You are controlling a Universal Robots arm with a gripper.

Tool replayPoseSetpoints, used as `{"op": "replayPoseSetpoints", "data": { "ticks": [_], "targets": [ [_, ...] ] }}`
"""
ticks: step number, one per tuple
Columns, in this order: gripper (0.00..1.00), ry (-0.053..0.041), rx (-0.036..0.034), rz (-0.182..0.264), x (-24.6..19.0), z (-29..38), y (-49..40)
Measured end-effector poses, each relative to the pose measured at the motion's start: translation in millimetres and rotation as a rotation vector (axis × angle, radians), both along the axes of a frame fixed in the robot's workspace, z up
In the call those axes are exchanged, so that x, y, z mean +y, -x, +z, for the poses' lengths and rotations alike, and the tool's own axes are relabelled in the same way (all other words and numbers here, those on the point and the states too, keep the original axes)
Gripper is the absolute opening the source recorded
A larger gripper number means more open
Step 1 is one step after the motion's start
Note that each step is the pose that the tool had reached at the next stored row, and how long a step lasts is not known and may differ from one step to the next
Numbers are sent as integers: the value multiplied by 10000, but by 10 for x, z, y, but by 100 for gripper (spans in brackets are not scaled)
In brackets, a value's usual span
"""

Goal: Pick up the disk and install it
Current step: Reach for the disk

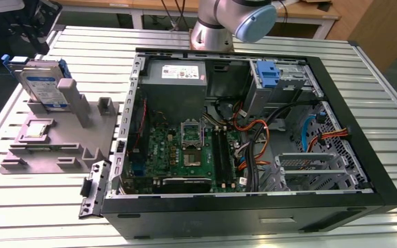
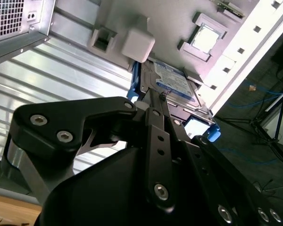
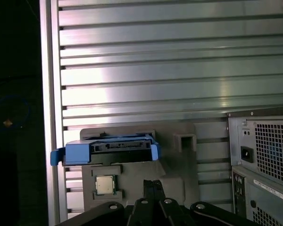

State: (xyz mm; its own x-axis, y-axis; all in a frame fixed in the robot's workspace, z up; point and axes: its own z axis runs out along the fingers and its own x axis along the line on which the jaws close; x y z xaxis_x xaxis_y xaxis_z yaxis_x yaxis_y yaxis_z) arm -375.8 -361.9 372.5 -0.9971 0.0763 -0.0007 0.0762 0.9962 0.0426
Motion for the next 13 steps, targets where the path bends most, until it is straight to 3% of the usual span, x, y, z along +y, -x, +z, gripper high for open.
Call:
{"op": "replayPoseSetpoints", "data": {
  "ticks": [13],
  "targets": [
    [10, 0, -1, 1, 0, -2, 31]
  ]
}}
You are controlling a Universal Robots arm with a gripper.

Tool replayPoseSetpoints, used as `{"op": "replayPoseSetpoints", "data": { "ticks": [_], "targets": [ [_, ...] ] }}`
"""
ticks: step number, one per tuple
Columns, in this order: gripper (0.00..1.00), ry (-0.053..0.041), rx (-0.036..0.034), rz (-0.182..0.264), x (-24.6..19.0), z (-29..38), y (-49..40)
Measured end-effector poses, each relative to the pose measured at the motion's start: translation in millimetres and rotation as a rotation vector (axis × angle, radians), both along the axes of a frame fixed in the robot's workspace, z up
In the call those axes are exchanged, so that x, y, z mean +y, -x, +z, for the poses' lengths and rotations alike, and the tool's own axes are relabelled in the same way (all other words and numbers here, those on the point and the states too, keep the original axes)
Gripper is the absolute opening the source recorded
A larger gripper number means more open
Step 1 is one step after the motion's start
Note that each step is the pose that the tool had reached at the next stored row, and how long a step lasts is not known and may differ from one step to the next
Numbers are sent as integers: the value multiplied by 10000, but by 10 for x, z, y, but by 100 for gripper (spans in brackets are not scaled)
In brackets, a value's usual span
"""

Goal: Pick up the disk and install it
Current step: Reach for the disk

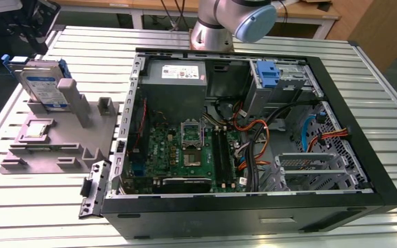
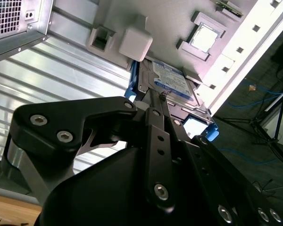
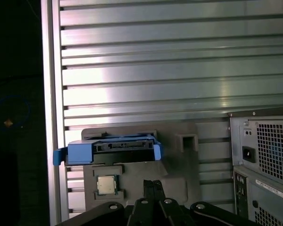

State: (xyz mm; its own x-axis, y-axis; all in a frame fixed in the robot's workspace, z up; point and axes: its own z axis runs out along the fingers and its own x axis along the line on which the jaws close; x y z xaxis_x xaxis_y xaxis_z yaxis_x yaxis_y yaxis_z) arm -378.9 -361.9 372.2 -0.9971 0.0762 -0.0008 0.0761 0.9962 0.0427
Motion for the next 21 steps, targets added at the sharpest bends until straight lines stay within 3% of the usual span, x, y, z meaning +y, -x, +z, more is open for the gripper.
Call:
{"op": "replayPoseSetpoints", "data": {
  "ticks": [9, 21],
  "targets": [
    [10, 0, 0, 0, 3, -2, 89],
    [10, 0, 0, -1, 5, -2, 113]
  ]
}}
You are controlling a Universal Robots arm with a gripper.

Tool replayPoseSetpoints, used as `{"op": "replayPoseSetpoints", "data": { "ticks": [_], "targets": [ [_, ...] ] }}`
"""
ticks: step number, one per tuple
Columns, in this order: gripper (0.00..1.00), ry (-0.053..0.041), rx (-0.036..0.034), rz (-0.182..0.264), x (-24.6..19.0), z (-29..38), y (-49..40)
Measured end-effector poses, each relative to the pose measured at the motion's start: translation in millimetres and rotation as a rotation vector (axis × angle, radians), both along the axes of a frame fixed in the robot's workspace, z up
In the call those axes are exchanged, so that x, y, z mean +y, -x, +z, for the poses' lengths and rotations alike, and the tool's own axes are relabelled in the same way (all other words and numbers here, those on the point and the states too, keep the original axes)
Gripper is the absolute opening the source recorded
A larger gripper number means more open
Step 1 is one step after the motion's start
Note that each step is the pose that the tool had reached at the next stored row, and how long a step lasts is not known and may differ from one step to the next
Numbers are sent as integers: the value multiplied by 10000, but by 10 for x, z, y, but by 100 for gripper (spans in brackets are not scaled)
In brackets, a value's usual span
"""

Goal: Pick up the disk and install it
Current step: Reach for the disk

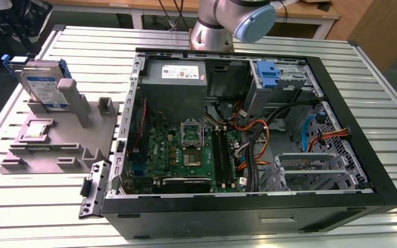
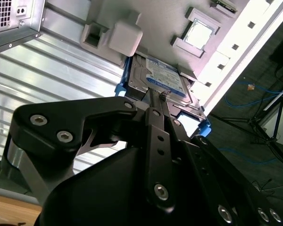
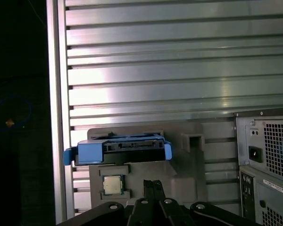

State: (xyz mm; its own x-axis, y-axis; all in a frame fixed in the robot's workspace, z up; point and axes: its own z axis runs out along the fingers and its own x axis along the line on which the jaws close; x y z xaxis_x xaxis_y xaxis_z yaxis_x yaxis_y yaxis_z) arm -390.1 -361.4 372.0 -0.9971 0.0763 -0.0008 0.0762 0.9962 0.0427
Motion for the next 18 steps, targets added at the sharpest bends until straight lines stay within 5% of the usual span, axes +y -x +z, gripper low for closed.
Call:
{"op": "replayPoseSetpoints", "data": {
  "ticks": [18],
  "targets": [
    [10, 0, 0, 1, 83, -11, 154]
  ]
}}
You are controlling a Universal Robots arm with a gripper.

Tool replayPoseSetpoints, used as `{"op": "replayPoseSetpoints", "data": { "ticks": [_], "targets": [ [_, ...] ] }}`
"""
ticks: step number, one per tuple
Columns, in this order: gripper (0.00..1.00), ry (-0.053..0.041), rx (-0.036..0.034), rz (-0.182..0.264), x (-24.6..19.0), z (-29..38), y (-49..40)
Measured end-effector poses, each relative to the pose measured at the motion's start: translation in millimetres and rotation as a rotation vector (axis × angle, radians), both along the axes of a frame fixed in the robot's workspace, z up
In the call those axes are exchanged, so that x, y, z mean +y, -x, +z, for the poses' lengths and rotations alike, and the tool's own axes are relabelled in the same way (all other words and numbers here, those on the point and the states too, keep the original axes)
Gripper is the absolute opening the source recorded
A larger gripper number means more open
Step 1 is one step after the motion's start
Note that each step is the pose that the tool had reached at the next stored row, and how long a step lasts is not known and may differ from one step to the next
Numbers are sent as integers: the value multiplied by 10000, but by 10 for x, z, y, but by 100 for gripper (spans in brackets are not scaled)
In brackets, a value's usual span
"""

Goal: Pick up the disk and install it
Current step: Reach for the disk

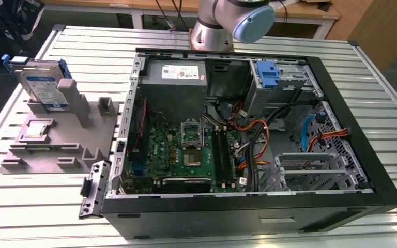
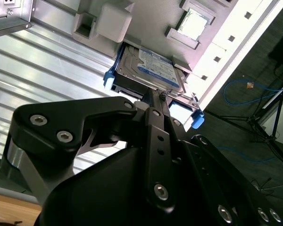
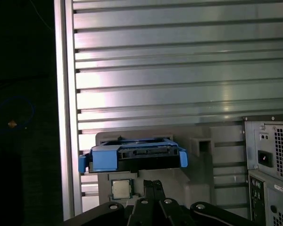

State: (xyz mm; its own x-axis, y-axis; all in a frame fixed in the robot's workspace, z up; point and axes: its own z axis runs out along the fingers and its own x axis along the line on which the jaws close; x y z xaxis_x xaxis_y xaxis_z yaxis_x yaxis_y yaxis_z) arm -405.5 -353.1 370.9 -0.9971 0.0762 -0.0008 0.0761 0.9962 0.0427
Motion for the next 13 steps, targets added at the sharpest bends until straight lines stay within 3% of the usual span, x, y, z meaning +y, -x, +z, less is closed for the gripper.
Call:
{"op": "replayPoseSetpoints", "data": {
  "ticks": [13],
  "targets": [
    [10, 1, 0, -1, 2, 0, 24]
  ]
}}
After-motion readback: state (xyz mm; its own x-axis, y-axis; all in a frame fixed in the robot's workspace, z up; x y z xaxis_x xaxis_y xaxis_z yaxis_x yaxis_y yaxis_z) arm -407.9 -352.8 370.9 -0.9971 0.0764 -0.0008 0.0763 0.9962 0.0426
